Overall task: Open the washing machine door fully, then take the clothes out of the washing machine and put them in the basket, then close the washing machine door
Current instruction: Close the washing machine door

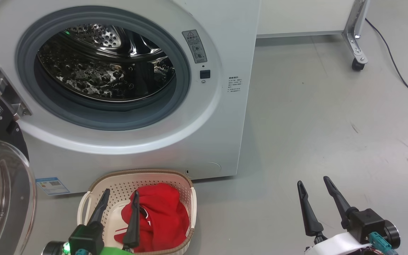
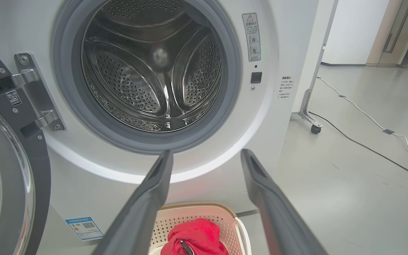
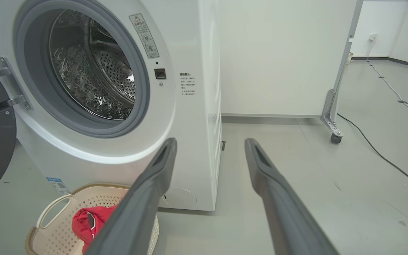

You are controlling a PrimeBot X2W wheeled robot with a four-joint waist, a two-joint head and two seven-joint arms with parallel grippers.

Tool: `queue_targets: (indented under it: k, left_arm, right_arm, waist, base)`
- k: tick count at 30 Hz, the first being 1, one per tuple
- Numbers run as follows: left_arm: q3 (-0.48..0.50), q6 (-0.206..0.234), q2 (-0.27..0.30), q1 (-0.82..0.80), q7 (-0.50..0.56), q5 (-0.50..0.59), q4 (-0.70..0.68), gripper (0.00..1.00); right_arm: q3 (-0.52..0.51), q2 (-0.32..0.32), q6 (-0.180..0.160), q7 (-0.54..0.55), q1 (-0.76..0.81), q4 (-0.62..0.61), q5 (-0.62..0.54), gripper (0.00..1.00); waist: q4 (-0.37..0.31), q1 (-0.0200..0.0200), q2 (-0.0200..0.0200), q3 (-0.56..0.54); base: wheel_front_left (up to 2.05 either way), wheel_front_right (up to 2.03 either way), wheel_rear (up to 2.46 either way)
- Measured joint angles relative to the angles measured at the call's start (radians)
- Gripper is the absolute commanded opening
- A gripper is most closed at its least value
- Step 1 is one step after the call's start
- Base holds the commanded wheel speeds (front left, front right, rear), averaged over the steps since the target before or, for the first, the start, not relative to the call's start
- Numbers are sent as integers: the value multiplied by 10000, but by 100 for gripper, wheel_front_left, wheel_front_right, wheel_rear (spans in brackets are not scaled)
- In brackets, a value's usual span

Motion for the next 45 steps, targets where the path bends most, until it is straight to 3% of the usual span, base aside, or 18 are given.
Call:
queue_targets:
  k: [45]
  left_arm:
    - [-245, 8, 2, 46, 213, 2, -378, 100]
  right_arm:
    - [48, 2, -88, 0, 0, -27, 10, 100]
  waist:
    - [-18, 0, 0, -52]
  base:
    - [-72, 72, 0]
